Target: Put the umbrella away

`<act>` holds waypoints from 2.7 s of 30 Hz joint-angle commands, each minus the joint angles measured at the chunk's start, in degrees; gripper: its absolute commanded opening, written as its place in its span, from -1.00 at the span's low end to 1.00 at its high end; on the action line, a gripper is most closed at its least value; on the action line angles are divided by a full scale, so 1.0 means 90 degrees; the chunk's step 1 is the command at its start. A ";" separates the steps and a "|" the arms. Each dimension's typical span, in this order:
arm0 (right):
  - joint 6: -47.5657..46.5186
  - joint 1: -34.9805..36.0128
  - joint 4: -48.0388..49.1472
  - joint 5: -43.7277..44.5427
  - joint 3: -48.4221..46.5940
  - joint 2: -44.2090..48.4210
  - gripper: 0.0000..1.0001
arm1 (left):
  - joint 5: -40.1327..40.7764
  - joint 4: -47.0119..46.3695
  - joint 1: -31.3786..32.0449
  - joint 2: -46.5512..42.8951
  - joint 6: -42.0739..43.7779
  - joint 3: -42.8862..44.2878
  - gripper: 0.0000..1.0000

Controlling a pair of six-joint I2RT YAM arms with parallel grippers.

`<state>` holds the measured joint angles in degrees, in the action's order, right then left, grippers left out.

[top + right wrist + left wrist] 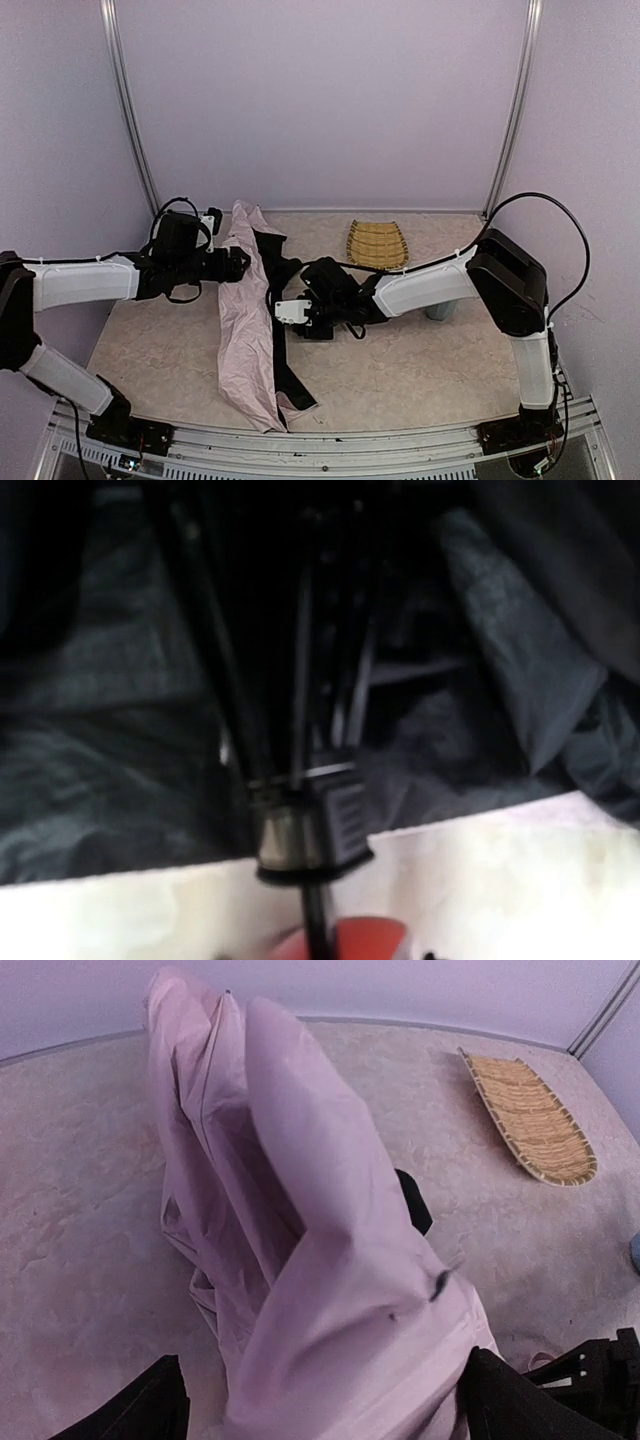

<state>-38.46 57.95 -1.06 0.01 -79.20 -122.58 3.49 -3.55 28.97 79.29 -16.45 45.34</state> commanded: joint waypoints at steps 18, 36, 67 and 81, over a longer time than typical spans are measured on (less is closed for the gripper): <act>0.1468 0.1650 -0.1512 0.0751 0.0689 0.2119 0.60 | -0.0482 -0.0484 -0.0140 0.2717 0.0426 0.0144 0.81; 0.1213 0.2489 -0.1616 -0.0131 -0.0211 0.0405 0.77 | -0.0523 -0.0618 -0.0153 0.2925 0.0622 0.0067 0.81; 0.4268 -0.0157 0.0393 -0.0921 -0.1262 0.1095 -1.00 | -0.1129 -0.0878 -0.0322 0.2467 0.0600 -0.0334 0.80; 0.4600 -0.0398 0.0421 -0.2052 -0.0016 0.2461 -1.00 | -0.1733 -0.2365 -0.0418 0.1281 0.0541 -0.0809 0.96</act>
<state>1.04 54.48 -0.43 -14.55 -83.55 -107.26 -14.11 -19.73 25.78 94.19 -11.79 39.53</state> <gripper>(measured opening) 0.007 0.943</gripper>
